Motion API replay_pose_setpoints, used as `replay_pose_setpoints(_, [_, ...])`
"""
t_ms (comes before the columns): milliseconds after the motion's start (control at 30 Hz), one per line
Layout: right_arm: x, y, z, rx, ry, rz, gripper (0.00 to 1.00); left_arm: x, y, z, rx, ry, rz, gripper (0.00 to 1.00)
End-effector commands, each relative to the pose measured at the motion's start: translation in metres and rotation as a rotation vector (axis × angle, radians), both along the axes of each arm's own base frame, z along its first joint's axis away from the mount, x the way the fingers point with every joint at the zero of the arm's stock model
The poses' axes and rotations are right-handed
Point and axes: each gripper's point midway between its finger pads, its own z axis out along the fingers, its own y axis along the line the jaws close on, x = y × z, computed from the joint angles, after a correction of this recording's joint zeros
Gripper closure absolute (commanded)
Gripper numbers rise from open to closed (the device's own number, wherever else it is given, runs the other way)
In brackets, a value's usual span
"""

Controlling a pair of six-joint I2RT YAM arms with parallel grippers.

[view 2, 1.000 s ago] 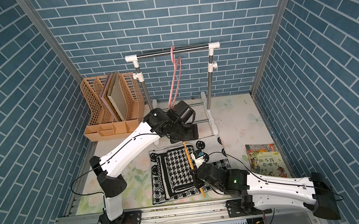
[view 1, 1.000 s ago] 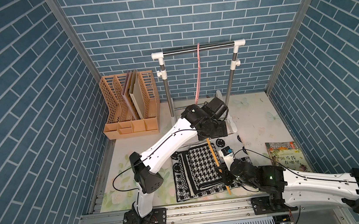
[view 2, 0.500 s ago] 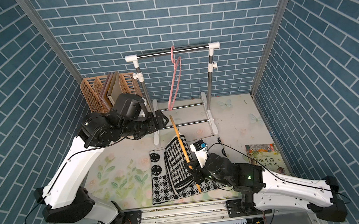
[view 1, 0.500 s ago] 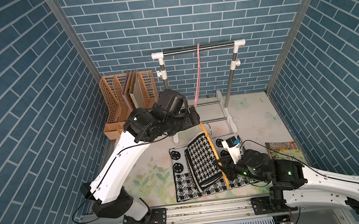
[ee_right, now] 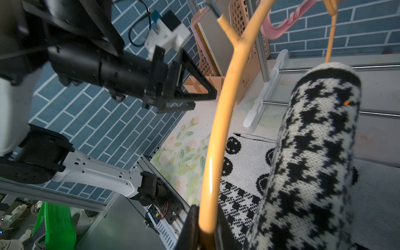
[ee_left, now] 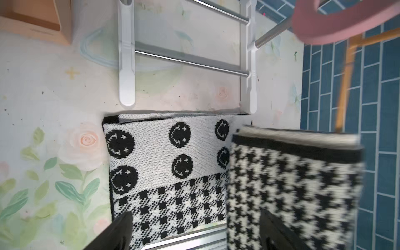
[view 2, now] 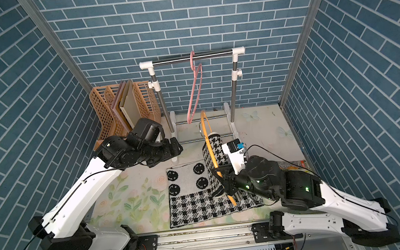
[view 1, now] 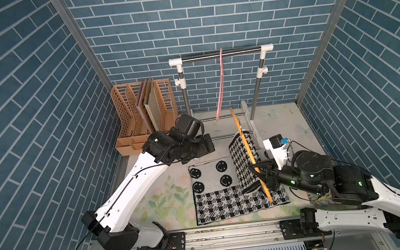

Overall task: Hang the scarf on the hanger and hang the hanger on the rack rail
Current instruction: Place the hanger at the clothesline.

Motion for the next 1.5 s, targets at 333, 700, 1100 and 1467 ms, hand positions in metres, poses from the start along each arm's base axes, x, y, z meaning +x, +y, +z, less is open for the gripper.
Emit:
replay_pose_setpoints(333, [0.038,-0.017,0.064,0.021,-0.073,-0.213,1.00,0.011,0.003,-0.043,-0.053,0.030,-0.070,0.06])
replay_pose_setpoints(700, [0.113,0.015,0.068,0.128,0.056,-0.161,1.00,0.011,0.012,-0.058,-0.076,0.050,-0.117,0.07])
replay_pose_setpoints(1100, [0.214,0.022,0.090,0.355,0.128,-0.057,1.00,0.004,0.027,-0.071,-0.077,0.053,-0.148,0.07])
replay_pose_setpoints(1467, [0.263,0.024,0.133,0.496,0.093,0.031,1.00,-0.008,0.028,-0.084,-0.094,0.083,-0.162,0.07])
